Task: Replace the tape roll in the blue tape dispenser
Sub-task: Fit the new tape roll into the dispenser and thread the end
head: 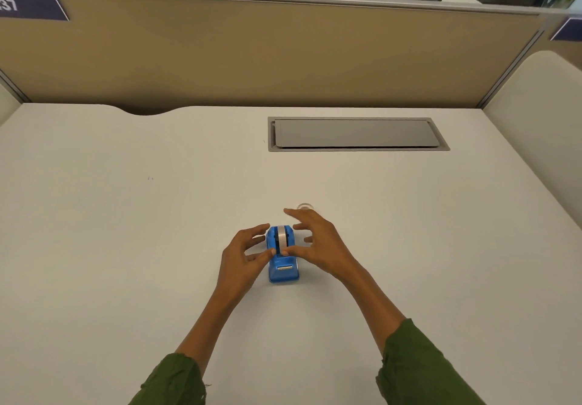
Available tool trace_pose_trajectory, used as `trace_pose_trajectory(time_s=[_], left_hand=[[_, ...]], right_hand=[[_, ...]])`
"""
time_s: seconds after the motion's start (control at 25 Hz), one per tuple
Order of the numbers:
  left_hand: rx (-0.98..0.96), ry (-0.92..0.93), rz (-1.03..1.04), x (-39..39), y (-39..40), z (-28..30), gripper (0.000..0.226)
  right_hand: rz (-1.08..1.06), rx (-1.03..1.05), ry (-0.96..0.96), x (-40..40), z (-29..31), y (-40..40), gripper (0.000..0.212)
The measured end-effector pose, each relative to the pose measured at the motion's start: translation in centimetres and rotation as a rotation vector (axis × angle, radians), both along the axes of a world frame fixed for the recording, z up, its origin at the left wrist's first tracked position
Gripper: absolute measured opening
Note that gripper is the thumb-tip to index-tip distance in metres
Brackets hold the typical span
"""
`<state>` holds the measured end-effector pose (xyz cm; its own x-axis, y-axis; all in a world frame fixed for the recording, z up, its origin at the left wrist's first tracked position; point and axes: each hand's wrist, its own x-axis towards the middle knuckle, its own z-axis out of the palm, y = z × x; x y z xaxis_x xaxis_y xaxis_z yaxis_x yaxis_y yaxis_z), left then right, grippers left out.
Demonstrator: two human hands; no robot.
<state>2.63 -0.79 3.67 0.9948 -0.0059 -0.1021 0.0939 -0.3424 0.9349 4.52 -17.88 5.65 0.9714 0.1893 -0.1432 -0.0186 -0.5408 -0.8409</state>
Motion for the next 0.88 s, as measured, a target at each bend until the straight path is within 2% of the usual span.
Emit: trace_pose_trajectory(time_s=[0.12,0.32,0.52,0.68,0.88], left_hand=[[-0.013,0.005,0.022,-0.7,0.4,-0.1,0.044],[-0.016,0.002,0.057,-1.2,0.9,0.0,0.041],[-0.030,-0.003,0.002,-0.5,0.6,0.9,0.047],[-0.039,0.022,-0.078,0.0,0.0,1.4,0.057],[-0.060,0.039,-0.114,0.1,-0.4,1.9,0.057]], right_hand=[[-0.118,0.148,0.019,-1.3,0.0,-0.8,0.073],[-0.172,0.212,0.010,-2.6,-0.6,-1.9,0.065],[-0.119,0.156,-0.048,-1.6,0.1,-1.4,0.059],[-0.002,0.112,-0.033,-0.6,0.6,-0.6,0.064],[0.044,0.047,-0.056,0.1,0.1,-0.1,0.059]])
